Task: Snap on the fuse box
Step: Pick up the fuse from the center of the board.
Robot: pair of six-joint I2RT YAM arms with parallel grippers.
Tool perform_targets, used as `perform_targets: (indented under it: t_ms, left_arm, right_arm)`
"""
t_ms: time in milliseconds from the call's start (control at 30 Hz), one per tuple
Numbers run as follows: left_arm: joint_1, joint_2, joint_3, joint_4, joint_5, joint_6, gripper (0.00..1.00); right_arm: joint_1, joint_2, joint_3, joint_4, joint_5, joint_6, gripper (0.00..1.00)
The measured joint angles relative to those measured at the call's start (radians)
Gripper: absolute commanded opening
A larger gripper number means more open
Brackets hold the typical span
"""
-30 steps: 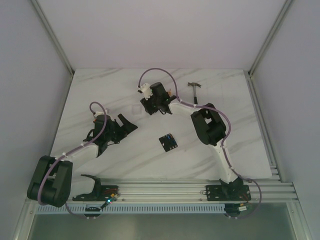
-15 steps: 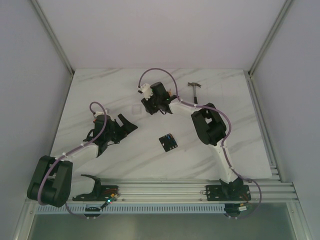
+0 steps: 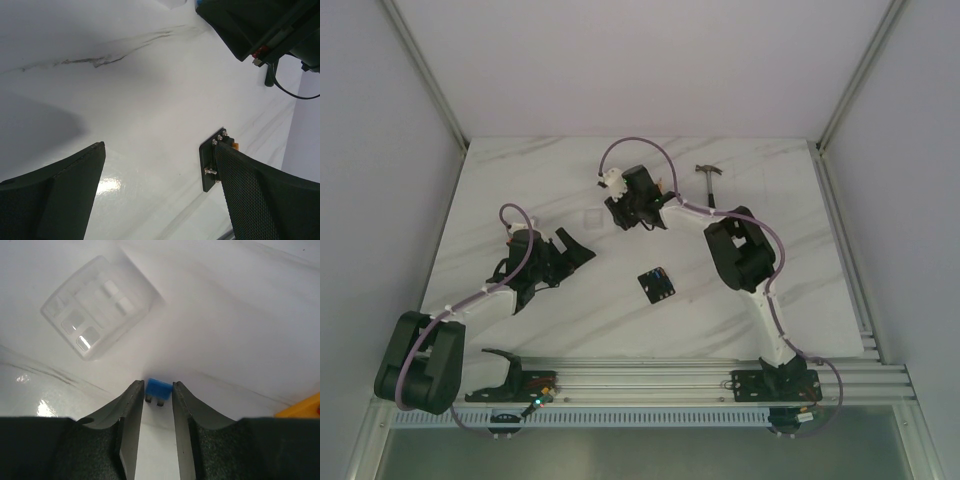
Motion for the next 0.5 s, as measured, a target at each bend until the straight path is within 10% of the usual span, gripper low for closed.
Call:
perform_targets:
  t_ms: [500]
  left_arm:
    - [0.000, 0.000, 0.000, 0.000, 0.003, 0.000, 1.00]
  right_arm:
    - [0.012, -0.007, -0.011, 0.010, 0.059, 0.084, 0.40]
